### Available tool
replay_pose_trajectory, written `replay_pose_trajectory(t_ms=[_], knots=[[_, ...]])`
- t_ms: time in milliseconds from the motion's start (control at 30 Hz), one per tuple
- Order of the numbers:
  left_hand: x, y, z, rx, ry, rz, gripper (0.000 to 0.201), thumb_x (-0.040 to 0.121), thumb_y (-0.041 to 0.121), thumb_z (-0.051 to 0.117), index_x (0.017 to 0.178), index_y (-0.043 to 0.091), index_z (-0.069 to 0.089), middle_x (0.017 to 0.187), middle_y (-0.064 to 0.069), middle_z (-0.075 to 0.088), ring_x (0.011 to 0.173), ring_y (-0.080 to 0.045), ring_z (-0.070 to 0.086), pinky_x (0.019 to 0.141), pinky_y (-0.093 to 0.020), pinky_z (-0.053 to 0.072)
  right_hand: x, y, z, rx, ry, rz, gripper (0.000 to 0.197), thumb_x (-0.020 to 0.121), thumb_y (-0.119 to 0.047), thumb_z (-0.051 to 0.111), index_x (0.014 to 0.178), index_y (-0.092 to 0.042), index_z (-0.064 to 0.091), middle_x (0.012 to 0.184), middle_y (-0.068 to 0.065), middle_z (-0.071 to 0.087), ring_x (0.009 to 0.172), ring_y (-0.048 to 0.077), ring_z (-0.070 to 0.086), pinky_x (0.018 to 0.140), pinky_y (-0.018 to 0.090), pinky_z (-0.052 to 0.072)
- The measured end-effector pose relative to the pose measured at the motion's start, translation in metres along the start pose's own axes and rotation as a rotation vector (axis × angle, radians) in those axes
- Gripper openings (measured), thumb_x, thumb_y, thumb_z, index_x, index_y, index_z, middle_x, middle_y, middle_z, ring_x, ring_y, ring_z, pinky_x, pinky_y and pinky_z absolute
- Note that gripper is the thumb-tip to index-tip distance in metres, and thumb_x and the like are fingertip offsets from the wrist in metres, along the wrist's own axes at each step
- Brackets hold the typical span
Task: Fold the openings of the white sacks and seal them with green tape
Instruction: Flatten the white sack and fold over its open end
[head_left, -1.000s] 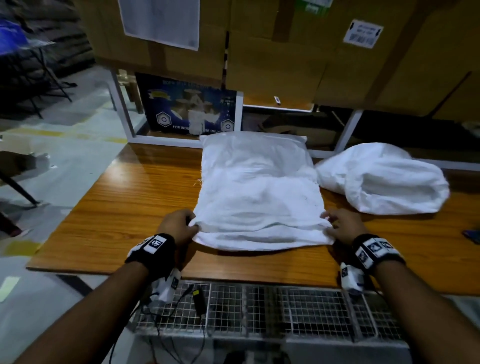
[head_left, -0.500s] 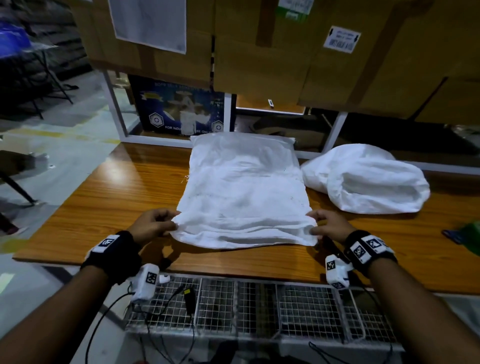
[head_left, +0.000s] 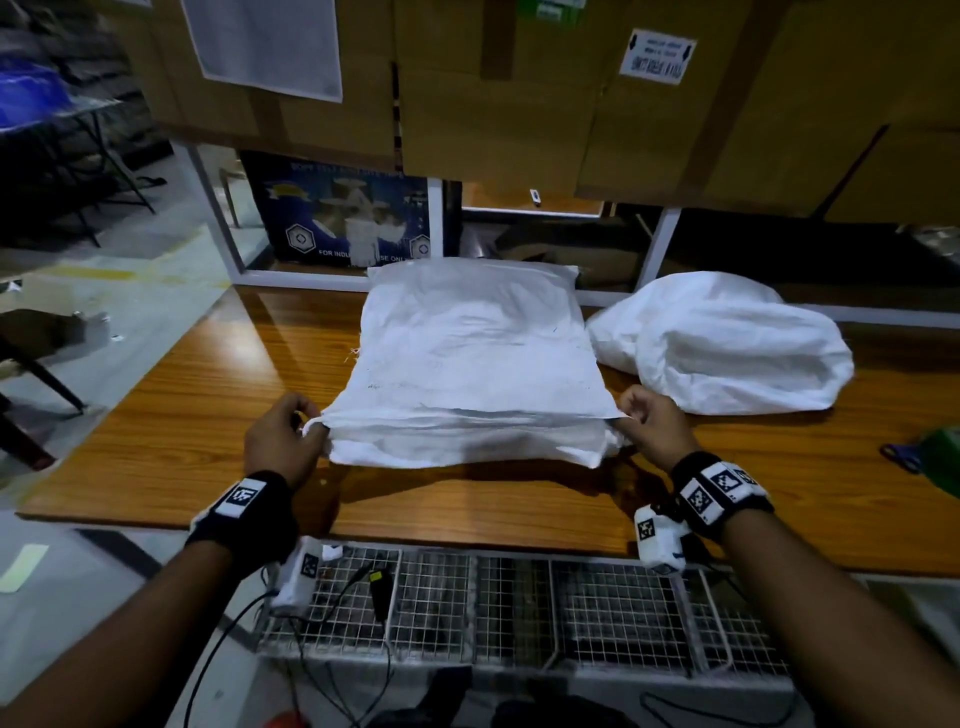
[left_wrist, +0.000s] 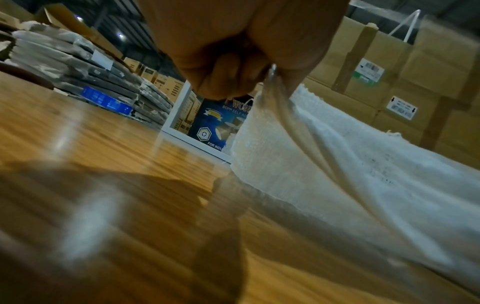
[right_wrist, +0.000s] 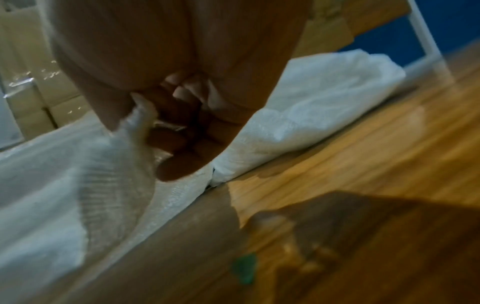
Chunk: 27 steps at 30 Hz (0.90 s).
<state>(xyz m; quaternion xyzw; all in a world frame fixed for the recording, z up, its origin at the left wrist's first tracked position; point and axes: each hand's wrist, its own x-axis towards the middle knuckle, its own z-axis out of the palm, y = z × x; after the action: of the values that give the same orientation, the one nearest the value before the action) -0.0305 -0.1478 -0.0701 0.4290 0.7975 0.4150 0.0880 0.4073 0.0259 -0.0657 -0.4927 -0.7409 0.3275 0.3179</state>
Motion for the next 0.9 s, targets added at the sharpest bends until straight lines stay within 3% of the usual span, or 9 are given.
replay_pose_trajectory(t_ms=[133, 200, 267, 433, 533, 633, 700, 800, 900], knots=[[0.000, -0.010, -0.004, -0.126, -0.026, -0.086, 0.017, 0.086, 0.015, 0.066, 0.084, 0.030, 0.058, 0.078, -0.006, 0.067, 0.067, -0.030, 0.067, 0.061, -0.042, 0.058, -0.006, 0.004, -0.001, 0.239, -0.079, 0.166, 0.016, 0.091, -0.020, 0.071, 0.081, -0.013, 0.060, 0.074, 0.010, 0.052, 0.066, 0.023, 0.053, 0.057, 0.032, 0.042], [0.001, -0.009, -0.006, -0.217, 0.018, -0.149, 0.020, 0.088, 0.012, 0.065, 0.084, 0.031, 0.059, 0.087, -0.006, 0.069, 0.068, -0.030, 0.071, 0.062, -0.046, 0.061, -0.007, 0.005, -0.003, 0.190, -0.040, 0.165, 0.023, 0.085, -0.007, 0.074, 0.079, -0.017, 0.055, 0.067, 0.005, 0.046, 0.058, 0.019, 0.046, 0.054, 0.030, 0.038], [0.000, -0.003, -0.007, -0.264, 0.063, -0.179, 0.015, 0.088, 0.010, 0.065, 0.085, 0.025, 0.061, 0.088, -0.007, 0.070, 0.062, -0.026, 0.071, 0.058, -0.041, 0.061, -0.005, 0.000, -0.002, 0.107, 0.050, 0.141, 0.032, 0.081, 0.003, 0.069, 0.071, -0.020, 0.049, 0.061, -0.002, 0.042, 0.055, 0.014, 0.039, 0.055, 0.028, 0.033], [-0.001, 0.008, -0.005, -0.049, 0.155, -0.106, 0.007, 0.084, 0.019, 0.065, 0.088, 0.023, 0.060, 0.072, -0.002, 0.064, 0.061, -0.024, 0.060, 0.058, -0.032, 0.047, -0.005, -0.028, 0.005, -0.245, 0.276, 0.105, 0.017, 0.076, -0.003, 0.066, 0.075, -0.012, 0.051, 0.069, 0.007, 0.056, 0.062, 0.023, 0.049, 0.056, 0.031, 0.040], [-0.003, 0.004, -0.007, -0.029, 0.117, -0.125, 0.008, 0.085, 0.022, 0.062, 0.091, 0.025, 0.058, 0.069, -0.004, 0.063, 0.059, -0.023, 0.058, 0.054, -0.032, 0.045, -0.005, -0.023, 0.003, -0.172, 0.151, 0.183, 0.015, 0.080, -0.012, 0.072, 0.080, -0.013, 0.057, 0.073, 0.006, 0.055, 0.067, 0.023, 0.049, 0.056, 0.031, 0.039], [-0.009, -0.001, -0.011, -0.267, -0.071, -0.203, 0.008, 0.089, 0.018, 0.063, 0.092, 0.025, 0.061, 0.079, -0.012, 0.070, 0.063, -0.030, 0.065, 0.053, -0.034, 0.052, -0.007, -0.015, -0.003, 0.172, -0.058, 0.304, 0.025, 0.081, 0.003, 0.072, 0.091, -0.016, 0.059, 0.086, 0.014, 0.052, 0.070, 0.023, 0.050, 0.049, 0.027, 0.040], [-0.013, -0.003, -0.010, -0.318, -0.117, -0.200, 0.013, 0.088, 0.009, 0.065, 0.087, 0.022, 0.064, 0.083, -0.012, 0.071, 0.066, -0.032, 0.069, 0.055, -0.035, 0.055, -0.010, -0.016, -0.007, 0.111, -0.032, 0.235, 0.028, 0.078, 0.007, 0.073, 0.089, -0.015, 0.060, 0.080, 0.011, 0.050, 0.070, 0.022, 0.050, 0.052, 0.024, 0.043], [-0.014, -0.005, -0.010, -0.162, 0.015, -0.139, 0.012, 0.080, 0.010, 0.068, 0.080, 0.022, 0.065, 0.080, 0.002, 0.072, 0.059, -0.023, 0.071, 0.057, -0.036, 0.059, -0.018, -0.018, -0.007, -0.166, 0.182, 0.126, 0.024, 0.075, 0.005, 0.072, 0.088, -0.012, 0.062, 0.074, 0.009, 0.058, 0.063, 0.017, 0.050, 0.052, 0.011, 0.038], [-0.017, -0.011, -0.007, -0.141, 0.070, -0.095, 0.013, 0.078, 0.013, 0.067, 0.079, 0.025, 0.063, 0.080, 0.001, 0.070, 0.056, -0.020, 0.067, 0.054, -0.036, 0.055, -0.028, -0.015, -0.005, -0.206, 0.183, 0.021, 0.028, 0.074, 0.001, 0.077, 0.091, -0.015, 0.061, 0.083, 0.004, 0.064, 0.073, 0.015, 0.057, 0.063, 0.020, 0.044]])
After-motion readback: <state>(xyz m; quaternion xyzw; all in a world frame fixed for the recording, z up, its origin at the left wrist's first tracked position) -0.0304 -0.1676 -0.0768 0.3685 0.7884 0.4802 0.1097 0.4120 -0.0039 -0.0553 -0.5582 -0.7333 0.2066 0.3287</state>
